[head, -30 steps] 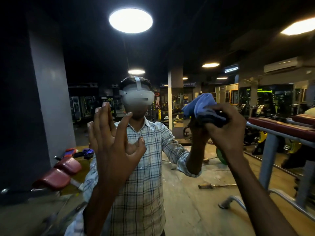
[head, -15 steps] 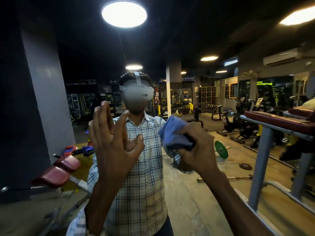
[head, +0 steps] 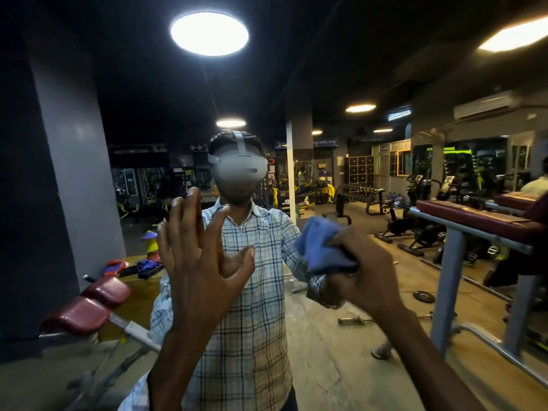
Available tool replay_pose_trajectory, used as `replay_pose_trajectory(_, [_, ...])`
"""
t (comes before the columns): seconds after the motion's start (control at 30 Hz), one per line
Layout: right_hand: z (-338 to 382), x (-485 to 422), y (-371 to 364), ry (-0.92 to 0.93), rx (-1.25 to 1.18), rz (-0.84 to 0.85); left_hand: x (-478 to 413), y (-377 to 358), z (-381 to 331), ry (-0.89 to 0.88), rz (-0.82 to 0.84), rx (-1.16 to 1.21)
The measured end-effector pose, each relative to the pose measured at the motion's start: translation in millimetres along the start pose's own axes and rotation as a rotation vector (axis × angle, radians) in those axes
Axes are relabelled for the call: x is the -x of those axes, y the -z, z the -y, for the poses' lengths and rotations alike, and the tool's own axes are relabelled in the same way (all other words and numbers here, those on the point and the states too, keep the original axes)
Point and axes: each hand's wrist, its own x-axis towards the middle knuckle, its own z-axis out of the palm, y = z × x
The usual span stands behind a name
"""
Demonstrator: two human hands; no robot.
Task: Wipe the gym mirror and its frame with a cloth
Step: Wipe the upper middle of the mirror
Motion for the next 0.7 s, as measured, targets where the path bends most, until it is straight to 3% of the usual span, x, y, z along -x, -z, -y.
replay_pose_trajectory(0.13, [-24,-29,20,-0.422,-0.109,-0.507,0,-7,-14,0.028,-0.006,0.020])
replay_pose_trajectory(0.2, [-10,-37,10,-0.357,-0.118,-0.441,0,-10,-20,0.042,-0.010,0.022])
replay_pose_trajectory(0.3, [0,-45,7,0.019,-0.020,-0.050,0,-12,-25,0.060,-0.012,0.034])
replay_pose_trajectory(0.33, [-3,-56,14,0.071,0.011,0.002,0,-12,-26,0.063,-0.014,0.036])
replay_pose_trajectory(0.4, [-13,-85,28,-0.010,0.003,-0.146,0,-13,-28,0.064,-0.013,0.033])
replay_pose_trajectory(0.5, [-3,-116,33,-0.336,-0.143,-0.506,0,-15,-30,0.066,-0.008,0.025])
replay_pose_trajectory(0.53, [8,-122,25,-0.341,-0.142,-0.484,0,-15,-31,0.069,-0.008,0.027])
replay_pose_trajectory(0.63, [34,-128,-5,0.118,-0.016,-0.049,0,-16,-32,0.066,-0.012,0.036])
replay_pose_trajectory(0.7, [32,-139,-1,0.251,0.005,0.093,0,-17,-31,0.044,-0.019,0.028])
